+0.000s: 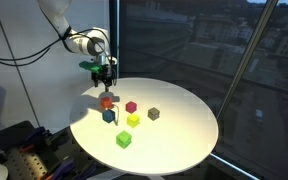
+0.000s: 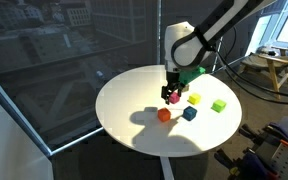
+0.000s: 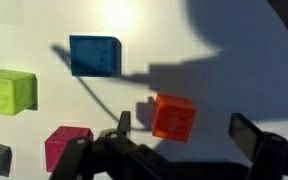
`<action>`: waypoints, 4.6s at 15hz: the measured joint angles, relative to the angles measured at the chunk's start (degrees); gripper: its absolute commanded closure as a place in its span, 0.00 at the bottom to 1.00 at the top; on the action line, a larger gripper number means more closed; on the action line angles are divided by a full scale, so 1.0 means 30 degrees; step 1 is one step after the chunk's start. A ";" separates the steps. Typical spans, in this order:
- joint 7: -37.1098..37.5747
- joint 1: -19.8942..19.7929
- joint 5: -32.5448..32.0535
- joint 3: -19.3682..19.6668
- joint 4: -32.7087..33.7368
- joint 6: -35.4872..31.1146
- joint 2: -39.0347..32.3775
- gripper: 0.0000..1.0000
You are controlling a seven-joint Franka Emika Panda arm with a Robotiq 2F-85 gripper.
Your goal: Put the.orange block on the blue block
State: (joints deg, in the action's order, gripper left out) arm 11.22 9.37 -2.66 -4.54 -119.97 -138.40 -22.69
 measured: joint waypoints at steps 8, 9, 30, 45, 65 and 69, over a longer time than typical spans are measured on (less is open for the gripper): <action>0.0068 0.0568 -0.0037 0.0528 0.0081 -0.1577 -0.1630 0.00; 0.0092 0.0659 -0.0048 0.0615 0.0162 -0.1693 -0.1843 0.00; 0.0153 0.1290 -0.0055 0.1226 0.4605 -0.1788 -0.6362 0.00; 0.0159 0.1389 -0.0055 0.1283 0.5286 -0.0499 -0.6940 0.75; 0.0428 0.1390 -0.0055 0.1395 0.5819 0.0948 -0.5419 0.77; 0.0611 0.1390 -0.0055 0.1526 0.5236 0.0724 -0.4756 0.77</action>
State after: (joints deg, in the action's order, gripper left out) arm 13.05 13.54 -2.83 0.04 -104.26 -136.23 -36.96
